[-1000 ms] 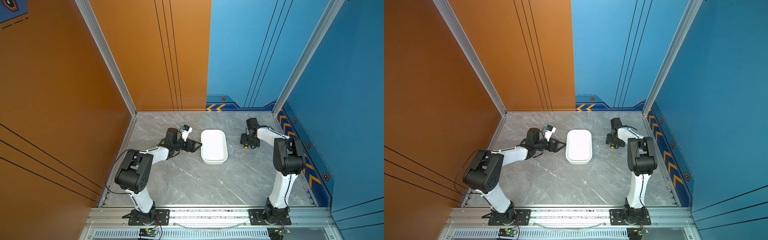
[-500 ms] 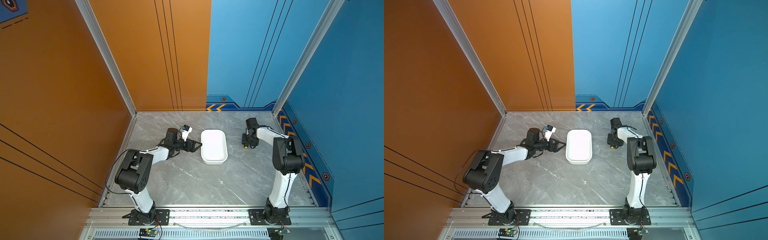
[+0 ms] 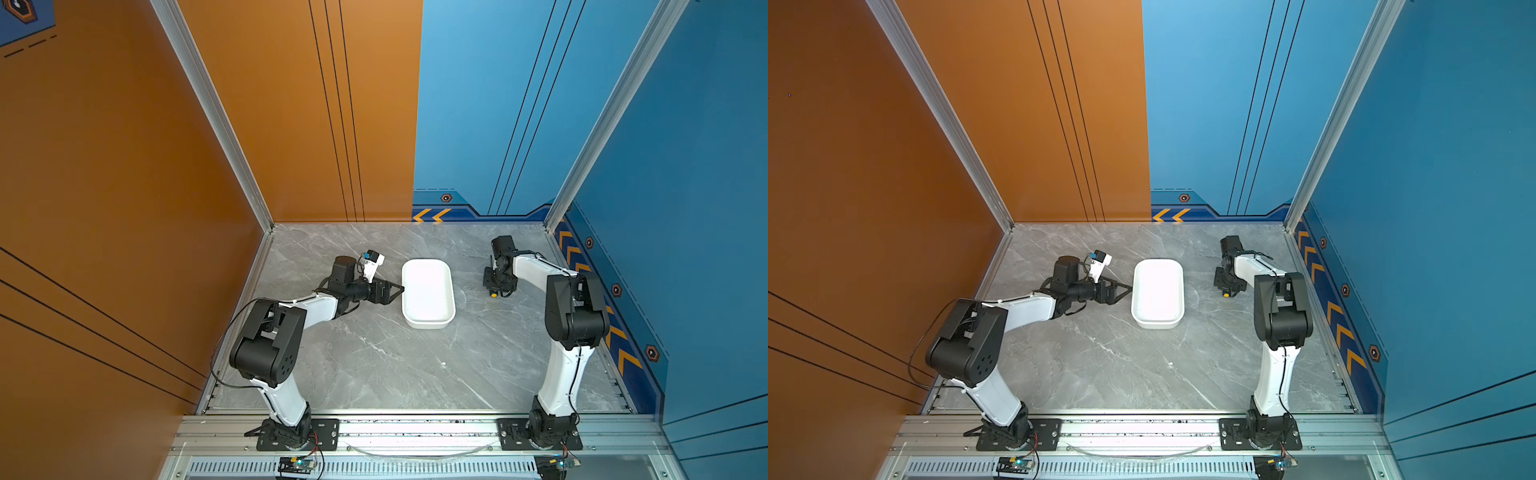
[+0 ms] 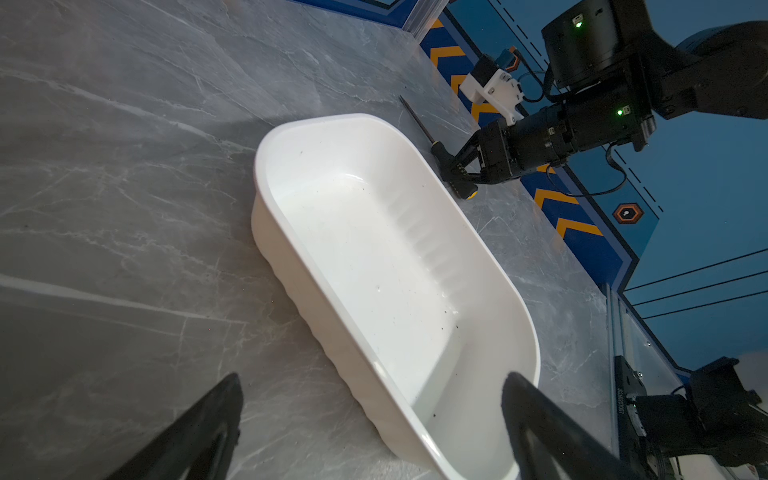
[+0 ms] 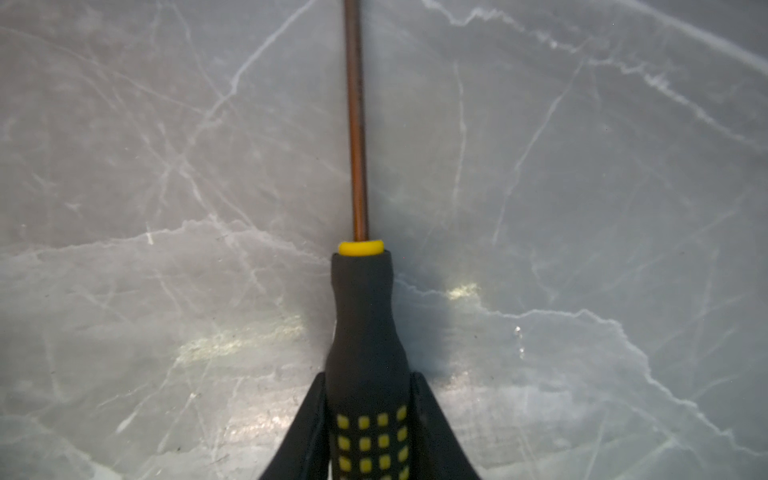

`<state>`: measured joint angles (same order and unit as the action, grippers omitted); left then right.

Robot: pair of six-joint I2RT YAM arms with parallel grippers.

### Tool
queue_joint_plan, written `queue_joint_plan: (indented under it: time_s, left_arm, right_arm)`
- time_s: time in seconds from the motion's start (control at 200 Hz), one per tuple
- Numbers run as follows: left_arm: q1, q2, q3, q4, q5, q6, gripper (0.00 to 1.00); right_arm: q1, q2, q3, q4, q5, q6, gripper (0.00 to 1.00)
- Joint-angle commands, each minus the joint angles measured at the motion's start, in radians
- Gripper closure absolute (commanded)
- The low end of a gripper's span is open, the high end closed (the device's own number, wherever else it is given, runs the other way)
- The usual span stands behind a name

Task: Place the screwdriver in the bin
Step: 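Lift the screwdriver with the right gripper and carry it over the white bin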

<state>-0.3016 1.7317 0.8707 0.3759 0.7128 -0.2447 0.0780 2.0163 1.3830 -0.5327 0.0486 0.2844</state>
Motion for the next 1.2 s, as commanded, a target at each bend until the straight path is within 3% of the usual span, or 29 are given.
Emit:
queue_joint_plan:
  time_s: [0.0,0.125,0.371,0.561,0.696,0.801,0.921,1.197]
  left_arm:
    - [-0.001,-0.006,-0.012,0.006,0.017,0.000,0.02]
    - [0.002,-0.012,-0.023,0.006,0.013,0.002,0.02]
    - [0.006,-0.042,-0.046,0.006,0.005,0.001,0.02]
    - [0.008,-0.087,-0.054,-0.010,-0.025,0.010,0.02]
    - [0.014,-0.117,-0.053,-0.034,-0.039,0.019,0.02]
    - [0.015,-0.122,-0.036,-0.082,-0.041,0.036,0.02]
    - [0.015,-0.134,-0.042,-0.093,-0.052,0.048,0.02]
    - [0.022,-0.165,-0.075,-0.121,-0.073,0.074,0.02]
  right_arm:
    - [-0.013,0.022,-0.008,-0.053,-0.001,0.001,0.82]
    - [-0.013,-0.002,-0.018,-0.050,-0.010,0.002,0.95]
    - [0.041,-0.233,-0.101,-0.034,-0.062,0.035,1.00]
    - [0.199,-0.453,-0.152,-0.053,-0.107,0.127,1.00]
    - [0.355,-0.531,-0.130,-0.088,-0.053,0.225,1.00]
    - [0.432,-0.523,-0.112,-0.088,-0.048,0.300,1.00]
    - [0.506,-0.468,-0.087,-0.098,0.038,0.309,1.00]
    - [0.546,-0.309,-0.039,-0.105,0.064,0.362,1.00]
